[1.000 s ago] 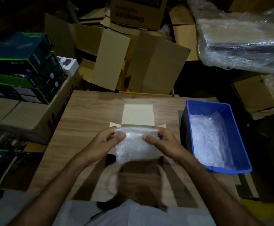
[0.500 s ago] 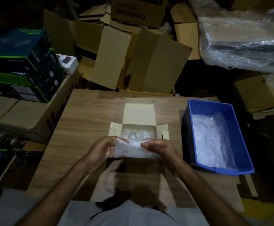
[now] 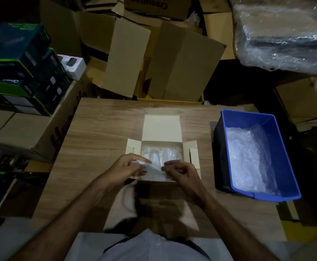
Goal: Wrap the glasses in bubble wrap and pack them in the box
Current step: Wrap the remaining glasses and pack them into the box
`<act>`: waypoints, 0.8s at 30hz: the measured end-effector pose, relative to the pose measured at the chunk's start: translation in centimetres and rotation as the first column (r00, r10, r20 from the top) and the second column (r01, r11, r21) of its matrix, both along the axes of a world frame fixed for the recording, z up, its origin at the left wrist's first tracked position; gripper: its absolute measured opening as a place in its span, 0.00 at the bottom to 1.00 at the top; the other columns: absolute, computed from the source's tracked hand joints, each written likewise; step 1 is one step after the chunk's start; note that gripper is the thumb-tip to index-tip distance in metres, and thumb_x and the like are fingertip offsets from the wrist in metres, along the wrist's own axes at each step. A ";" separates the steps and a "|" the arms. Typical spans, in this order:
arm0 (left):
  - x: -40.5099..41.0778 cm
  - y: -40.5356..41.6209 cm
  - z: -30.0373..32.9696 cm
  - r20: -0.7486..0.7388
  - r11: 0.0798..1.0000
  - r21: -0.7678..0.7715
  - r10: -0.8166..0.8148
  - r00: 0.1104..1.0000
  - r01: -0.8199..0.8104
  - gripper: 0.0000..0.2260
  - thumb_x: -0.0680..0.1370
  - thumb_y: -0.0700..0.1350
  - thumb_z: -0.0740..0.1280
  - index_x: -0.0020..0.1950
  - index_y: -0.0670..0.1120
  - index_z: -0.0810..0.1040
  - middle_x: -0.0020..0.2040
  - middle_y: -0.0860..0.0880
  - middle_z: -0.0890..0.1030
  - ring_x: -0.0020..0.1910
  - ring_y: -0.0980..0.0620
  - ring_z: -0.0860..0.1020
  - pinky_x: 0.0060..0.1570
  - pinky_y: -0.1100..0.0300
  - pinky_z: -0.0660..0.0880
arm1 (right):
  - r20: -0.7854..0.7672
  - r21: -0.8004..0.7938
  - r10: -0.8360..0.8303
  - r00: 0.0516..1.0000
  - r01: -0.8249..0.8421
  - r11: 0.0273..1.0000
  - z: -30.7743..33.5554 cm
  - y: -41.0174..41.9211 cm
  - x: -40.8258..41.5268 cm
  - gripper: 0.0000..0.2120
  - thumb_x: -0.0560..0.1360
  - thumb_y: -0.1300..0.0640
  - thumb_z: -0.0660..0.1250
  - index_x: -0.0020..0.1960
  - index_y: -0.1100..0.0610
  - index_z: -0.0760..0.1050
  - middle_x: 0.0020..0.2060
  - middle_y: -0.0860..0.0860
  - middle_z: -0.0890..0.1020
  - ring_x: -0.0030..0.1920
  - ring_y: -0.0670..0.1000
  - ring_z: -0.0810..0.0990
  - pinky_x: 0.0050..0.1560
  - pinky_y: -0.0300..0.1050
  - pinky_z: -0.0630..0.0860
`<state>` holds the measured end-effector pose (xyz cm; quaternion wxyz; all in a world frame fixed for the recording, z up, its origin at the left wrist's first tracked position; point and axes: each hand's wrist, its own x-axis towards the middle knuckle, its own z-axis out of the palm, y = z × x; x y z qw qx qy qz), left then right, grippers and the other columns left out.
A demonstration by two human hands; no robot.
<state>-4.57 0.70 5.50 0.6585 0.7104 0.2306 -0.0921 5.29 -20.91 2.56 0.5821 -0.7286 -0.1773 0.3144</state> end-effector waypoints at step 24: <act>11.8 2.6 -9.8 -0.026 0.292 0.894 -0.725 0.689 0.341 0.08 0.80 0.43 0.64 0.50 0.42 0.82 0.48 0.44 0.82 0.47 0.42 0.81 0.44 0.49 0.80 | 0.497 -0.524 0.258 0.829 0.049 0.851 -7.1 4.0 -0.2 0.09 0.77 0.60 0.70 0.57 0.57 0.83 0.54 0.55 0.80 0.50 0.52 0.80 0.54 0.47 0.80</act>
